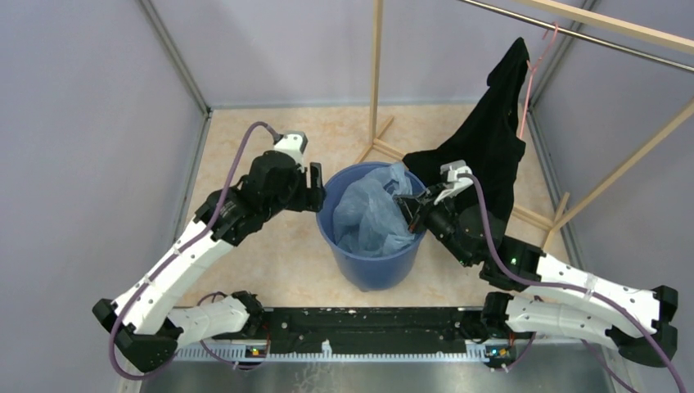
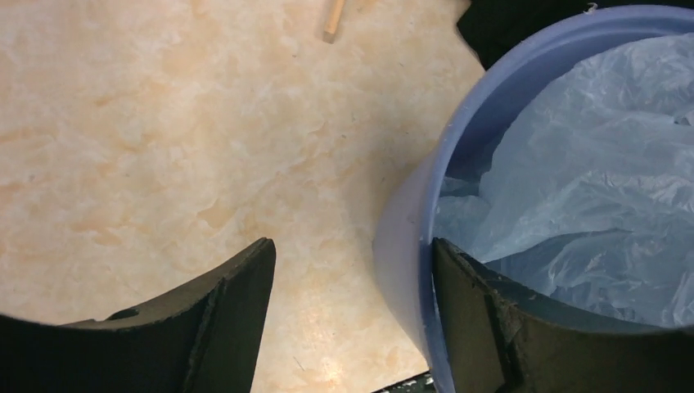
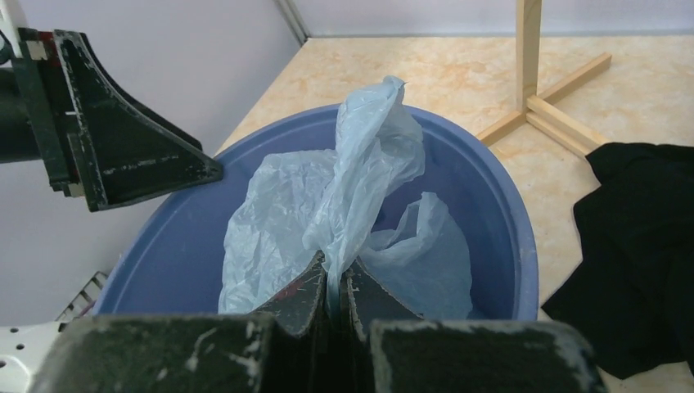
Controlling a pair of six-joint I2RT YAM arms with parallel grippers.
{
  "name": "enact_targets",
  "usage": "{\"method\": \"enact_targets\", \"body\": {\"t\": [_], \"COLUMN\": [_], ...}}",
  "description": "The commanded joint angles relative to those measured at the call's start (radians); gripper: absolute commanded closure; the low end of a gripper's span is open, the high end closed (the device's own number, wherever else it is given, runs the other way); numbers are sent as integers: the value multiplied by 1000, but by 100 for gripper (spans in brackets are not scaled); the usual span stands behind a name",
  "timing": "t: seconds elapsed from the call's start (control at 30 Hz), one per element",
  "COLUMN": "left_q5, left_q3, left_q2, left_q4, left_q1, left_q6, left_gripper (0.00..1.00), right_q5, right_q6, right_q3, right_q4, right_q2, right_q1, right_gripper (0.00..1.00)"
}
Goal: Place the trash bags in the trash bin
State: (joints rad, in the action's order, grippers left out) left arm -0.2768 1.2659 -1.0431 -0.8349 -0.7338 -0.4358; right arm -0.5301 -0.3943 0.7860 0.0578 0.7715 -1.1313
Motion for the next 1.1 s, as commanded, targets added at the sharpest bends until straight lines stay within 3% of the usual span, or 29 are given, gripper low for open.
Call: {"method": "enact_targets", "body": {"t": [0.0,0.27,0.43,0.57,0.73,0.93,1.0,1.07], "left_q5": [144,48,6,-29,19,38,12,-5], "left_q3": [-17,73,159,187,212,118,99,135], "left_q2": [-40,-160,-236,-265,-318,-292,-265,-252], "left_q4": [61,139,180,244,290,259,222,165], "left_q1": [19,20,26,34,41,41,41,42], "left_q6": [97,228,246,243,255,170,147,139], "left_gripper": [33,66,94,100,100,100,86,55], "right_q5": [-21,41,48,103,76,40,45,45], "right_q6": [-57,106,185,236,271,247,254,270], "right_q3": [66,248,286,318,312,289,288,282], "right_q4": [6,46,-24,-52,-84,-75,-65,-65], "right_q2": [12,240,307,352,354,346,347,341], "right_q1": [8,8,8,9,8,10,10,10], "right_gripper": [100,100,100,100,100,100,100,100]}}
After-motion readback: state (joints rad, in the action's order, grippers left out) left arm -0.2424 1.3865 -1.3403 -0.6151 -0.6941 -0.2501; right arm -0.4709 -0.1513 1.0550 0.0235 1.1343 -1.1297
